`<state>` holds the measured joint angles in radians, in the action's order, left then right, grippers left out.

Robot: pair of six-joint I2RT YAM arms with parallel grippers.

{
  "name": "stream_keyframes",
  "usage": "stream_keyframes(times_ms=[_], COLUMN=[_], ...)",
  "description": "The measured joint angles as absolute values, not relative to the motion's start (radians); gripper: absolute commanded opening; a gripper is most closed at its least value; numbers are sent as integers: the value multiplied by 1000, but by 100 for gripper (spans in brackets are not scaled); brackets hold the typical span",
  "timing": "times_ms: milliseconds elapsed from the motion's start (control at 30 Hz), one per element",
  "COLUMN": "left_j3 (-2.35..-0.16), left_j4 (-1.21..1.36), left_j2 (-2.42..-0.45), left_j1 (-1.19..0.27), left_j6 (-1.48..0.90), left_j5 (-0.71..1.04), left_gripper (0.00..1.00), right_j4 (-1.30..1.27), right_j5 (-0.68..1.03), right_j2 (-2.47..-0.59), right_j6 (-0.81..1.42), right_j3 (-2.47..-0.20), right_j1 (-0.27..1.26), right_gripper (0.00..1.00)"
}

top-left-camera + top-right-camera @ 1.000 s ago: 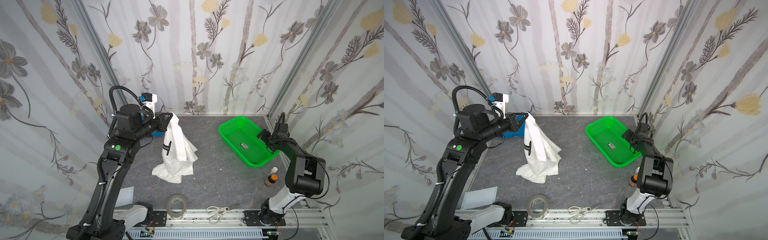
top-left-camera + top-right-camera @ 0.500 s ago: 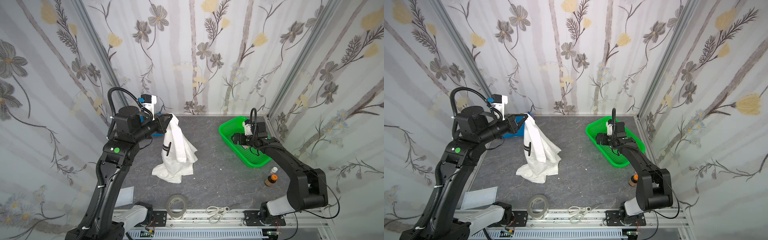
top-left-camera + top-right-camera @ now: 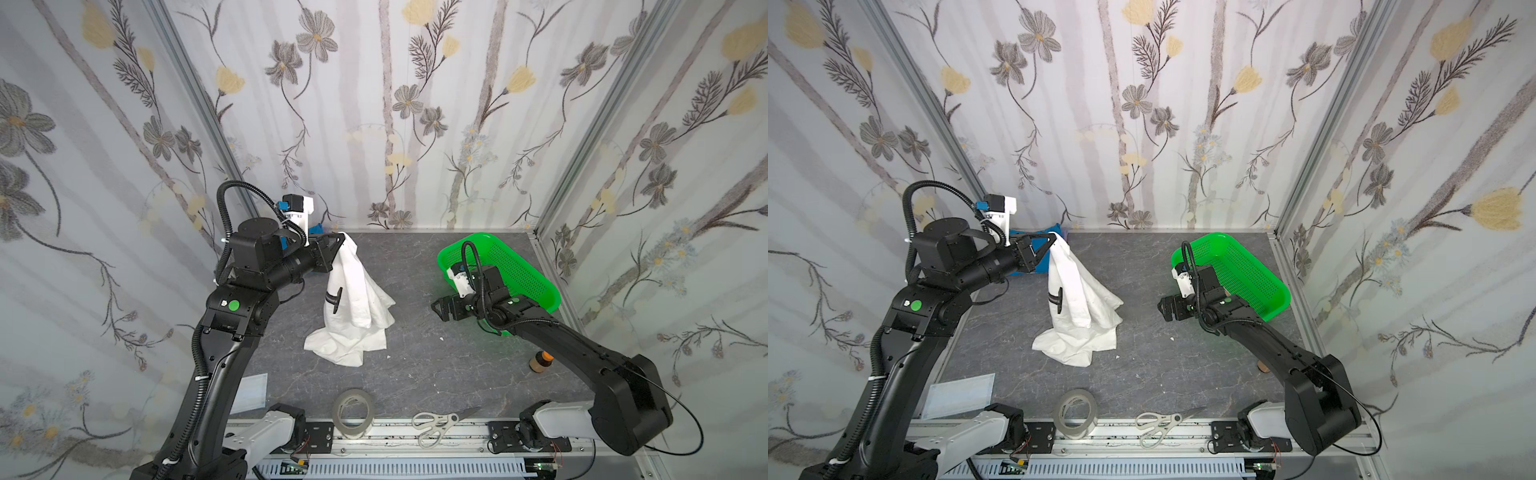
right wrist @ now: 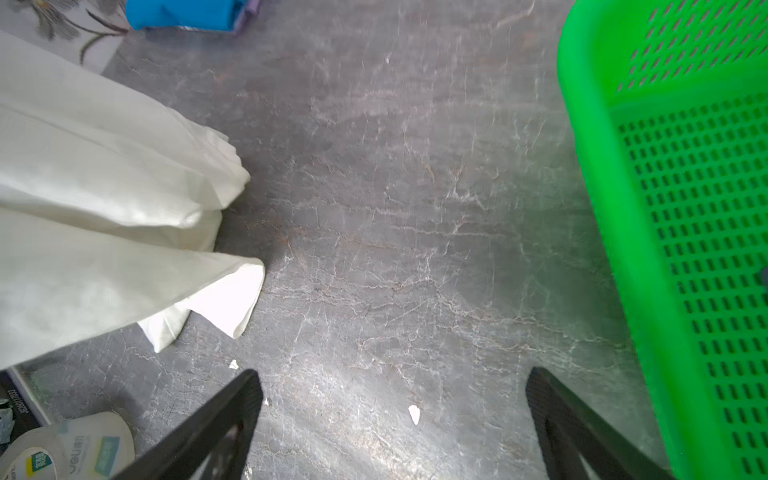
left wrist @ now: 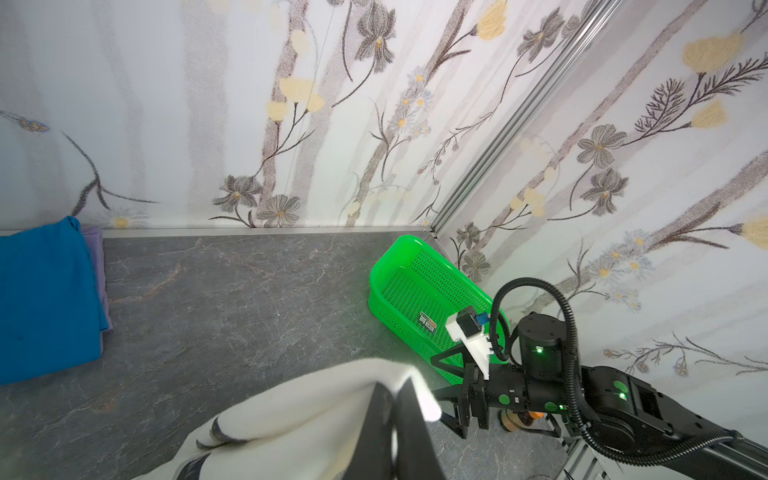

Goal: Fold and stack the t-shirts

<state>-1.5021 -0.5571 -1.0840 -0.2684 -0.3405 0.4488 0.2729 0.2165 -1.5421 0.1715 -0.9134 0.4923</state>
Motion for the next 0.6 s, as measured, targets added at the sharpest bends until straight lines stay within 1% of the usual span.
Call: stream_keyframes(times_ms=[133,267,433,600], left_j3=[-1502,-1496,-1492,-1490], left_j4=[-558,-558,-568,-577], left_j2=[-1071,-1056,-1051,-1041], left_j1=[-268,-268,-267,-267], left_j6=[-340,-332,-317,-314], left_j5=[448,444,436,422], left_gripper=[0,0,0,0], right_j4=[260,260,298,364], right_j5=[227,173,109,96], right_j2=[-1707,-1827,-1970,-2127], right_j6=[191,201,204,171], right_j3=[-971,-1056,-1217,-1443], right_j1=[503,480,395,296], right_gripper=[100,100,100,100])
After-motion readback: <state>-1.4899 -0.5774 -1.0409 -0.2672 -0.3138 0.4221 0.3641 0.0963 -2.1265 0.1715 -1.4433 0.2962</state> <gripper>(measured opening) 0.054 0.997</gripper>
